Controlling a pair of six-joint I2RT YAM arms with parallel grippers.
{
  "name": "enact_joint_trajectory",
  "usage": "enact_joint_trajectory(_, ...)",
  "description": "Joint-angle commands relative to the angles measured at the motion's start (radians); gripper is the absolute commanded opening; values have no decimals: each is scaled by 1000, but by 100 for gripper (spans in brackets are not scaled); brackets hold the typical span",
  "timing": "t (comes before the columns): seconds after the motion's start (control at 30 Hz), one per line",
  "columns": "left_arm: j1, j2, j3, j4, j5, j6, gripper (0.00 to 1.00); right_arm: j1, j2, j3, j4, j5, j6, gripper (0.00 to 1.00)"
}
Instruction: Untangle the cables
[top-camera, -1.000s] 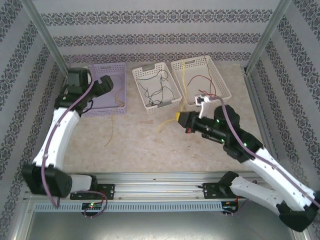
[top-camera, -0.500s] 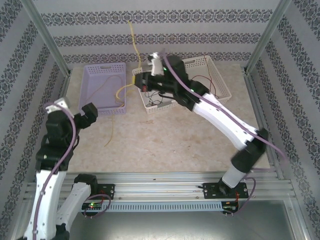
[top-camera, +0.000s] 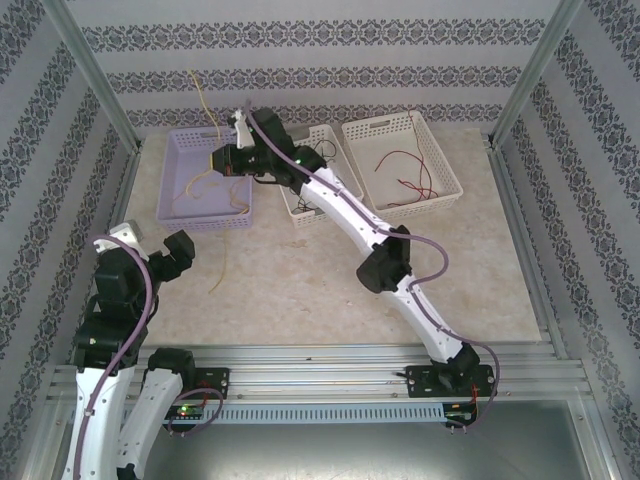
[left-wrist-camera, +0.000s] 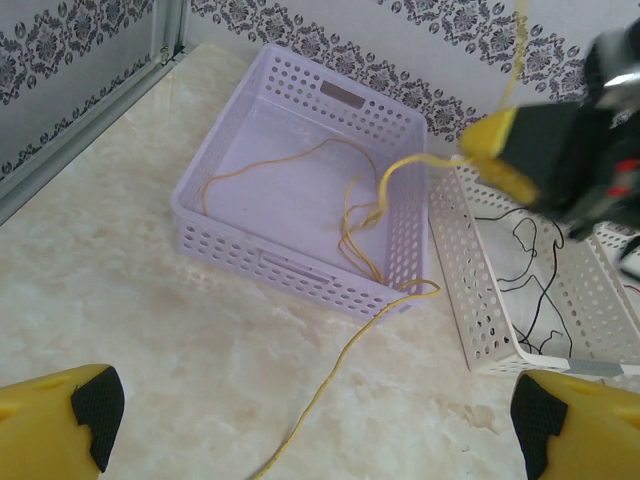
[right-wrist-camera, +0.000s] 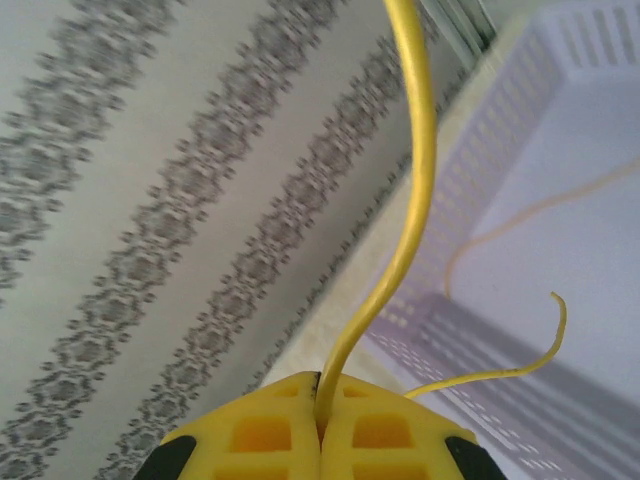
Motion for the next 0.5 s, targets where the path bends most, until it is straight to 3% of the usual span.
enact_joint_trajectory(0.0,9,-10,-6,-20,4,23,100,-15,69,-2,73,-11,44,0)
enact_joint_trajectory(0.27,8,-9,-9,-20,8,34,100,-24,169,17,76,32,58,0)
enact_joint_trajectory(0.37,8,-4,-11,-18,15,37,100,-23,171,9,61,26,54,17)
enact_joint_trajectory(0.47,8,3,-11,-19,23,38,100,-22,161,10,52,10,43,26)
